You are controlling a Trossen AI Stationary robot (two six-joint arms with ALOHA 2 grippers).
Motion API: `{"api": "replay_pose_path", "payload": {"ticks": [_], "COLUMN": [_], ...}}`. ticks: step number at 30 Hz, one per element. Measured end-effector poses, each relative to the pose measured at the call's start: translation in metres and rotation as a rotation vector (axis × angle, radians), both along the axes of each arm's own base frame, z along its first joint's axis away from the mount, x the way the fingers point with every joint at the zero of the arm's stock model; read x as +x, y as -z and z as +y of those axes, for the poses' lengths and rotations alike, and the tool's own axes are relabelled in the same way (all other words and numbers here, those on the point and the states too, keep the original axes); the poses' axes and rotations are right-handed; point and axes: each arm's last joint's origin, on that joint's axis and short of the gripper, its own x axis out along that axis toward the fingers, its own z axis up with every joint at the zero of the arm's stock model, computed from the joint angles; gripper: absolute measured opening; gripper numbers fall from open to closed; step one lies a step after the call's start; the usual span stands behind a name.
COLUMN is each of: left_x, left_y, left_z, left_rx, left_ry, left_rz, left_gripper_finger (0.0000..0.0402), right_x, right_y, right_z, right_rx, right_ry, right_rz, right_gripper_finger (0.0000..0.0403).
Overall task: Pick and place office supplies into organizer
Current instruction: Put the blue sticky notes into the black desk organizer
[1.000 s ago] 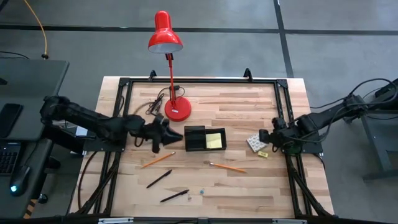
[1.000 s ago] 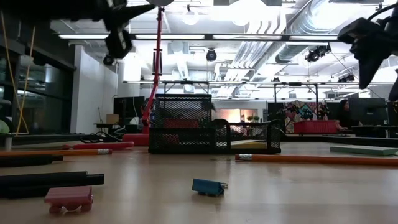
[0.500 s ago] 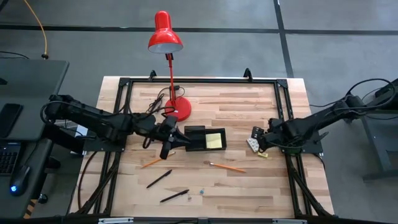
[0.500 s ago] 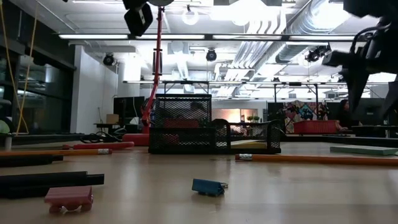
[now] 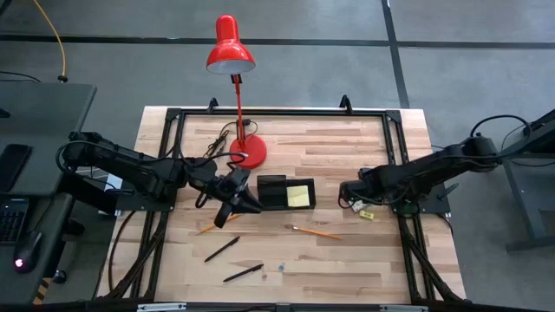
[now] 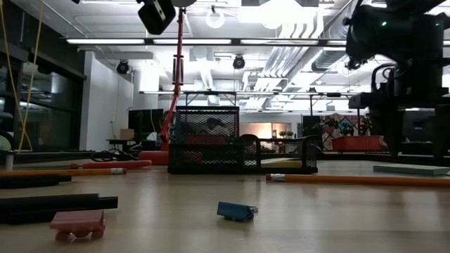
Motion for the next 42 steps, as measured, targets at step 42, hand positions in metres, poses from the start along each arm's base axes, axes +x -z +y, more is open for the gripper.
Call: {"api": "replay_pose_path", "payload": {"ticks": [42], "left_x": [0.0], "left_y": [0.0], "left_z": [-0.001], "left_rx": [0.043], "left_ry": [0.034], "left_rz": [-0.012], "left_gripper_finger": [0.0074], "right_x": [0.013], "right_y": [0.018], "right_z": [-0.027], "right_rx": [0.149], "right_ry": [-0.394], "right_rz": [0.104], "right_gripper_finger": [0.039]}}
